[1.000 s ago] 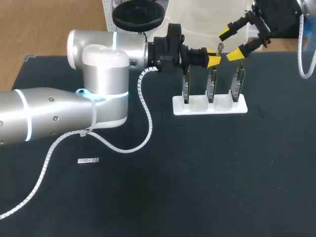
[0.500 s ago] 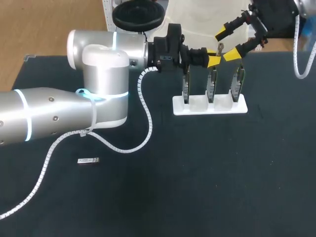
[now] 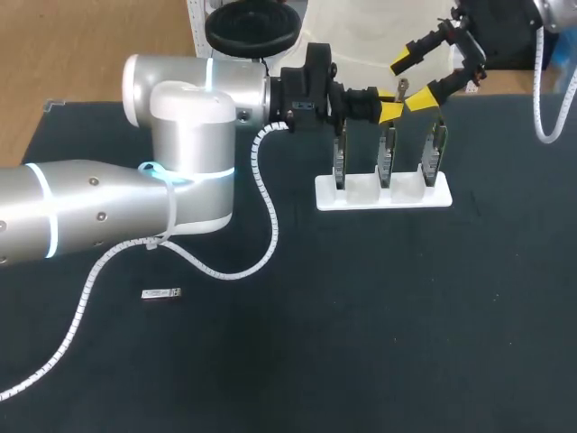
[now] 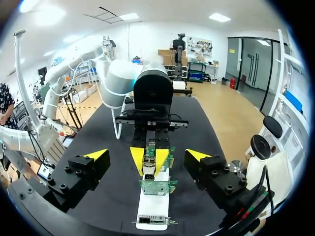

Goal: Pick up the optical module with the left hand, and insert it into the network port with the right hand.

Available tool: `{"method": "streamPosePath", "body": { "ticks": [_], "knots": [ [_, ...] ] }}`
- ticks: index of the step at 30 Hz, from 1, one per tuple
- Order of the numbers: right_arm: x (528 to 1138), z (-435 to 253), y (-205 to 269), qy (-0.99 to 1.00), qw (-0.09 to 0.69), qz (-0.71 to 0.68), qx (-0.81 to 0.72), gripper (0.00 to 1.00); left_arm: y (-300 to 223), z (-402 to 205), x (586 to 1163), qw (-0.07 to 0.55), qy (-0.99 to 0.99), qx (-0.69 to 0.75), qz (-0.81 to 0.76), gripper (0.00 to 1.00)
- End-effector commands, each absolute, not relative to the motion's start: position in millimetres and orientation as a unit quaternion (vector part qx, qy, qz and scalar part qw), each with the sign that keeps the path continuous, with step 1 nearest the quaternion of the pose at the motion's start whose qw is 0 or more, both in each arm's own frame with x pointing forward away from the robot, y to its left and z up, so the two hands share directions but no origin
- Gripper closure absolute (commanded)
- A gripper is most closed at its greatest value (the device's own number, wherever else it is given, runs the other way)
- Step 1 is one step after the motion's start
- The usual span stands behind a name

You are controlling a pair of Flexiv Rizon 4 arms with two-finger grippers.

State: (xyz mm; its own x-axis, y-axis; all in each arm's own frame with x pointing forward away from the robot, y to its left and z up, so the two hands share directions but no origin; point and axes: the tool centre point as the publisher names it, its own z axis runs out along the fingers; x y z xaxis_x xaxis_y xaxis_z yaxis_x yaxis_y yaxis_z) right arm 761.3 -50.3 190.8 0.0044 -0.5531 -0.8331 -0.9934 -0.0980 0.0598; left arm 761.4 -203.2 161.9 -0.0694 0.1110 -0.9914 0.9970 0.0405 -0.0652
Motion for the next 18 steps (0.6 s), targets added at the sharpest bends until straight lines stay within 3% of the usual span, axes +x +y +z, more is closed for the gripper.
{"method": "streamPosePath", "body": {
  "ticks": [1,18],
  "knots": [
    [764.4,189.9,-48.7,0.603,0.297,0.369,-0.642,0.0,-203.6,161.9,763.2,0.462,0.553,0.502,-0.479,1.0],
    [767.5,190.0,-46.7,0.614,0.301,0.36,-0.635,0.0,-203.6,161.9,763.2,0.462,0.553,0.502,-0.479,1.0]
  ]
}}
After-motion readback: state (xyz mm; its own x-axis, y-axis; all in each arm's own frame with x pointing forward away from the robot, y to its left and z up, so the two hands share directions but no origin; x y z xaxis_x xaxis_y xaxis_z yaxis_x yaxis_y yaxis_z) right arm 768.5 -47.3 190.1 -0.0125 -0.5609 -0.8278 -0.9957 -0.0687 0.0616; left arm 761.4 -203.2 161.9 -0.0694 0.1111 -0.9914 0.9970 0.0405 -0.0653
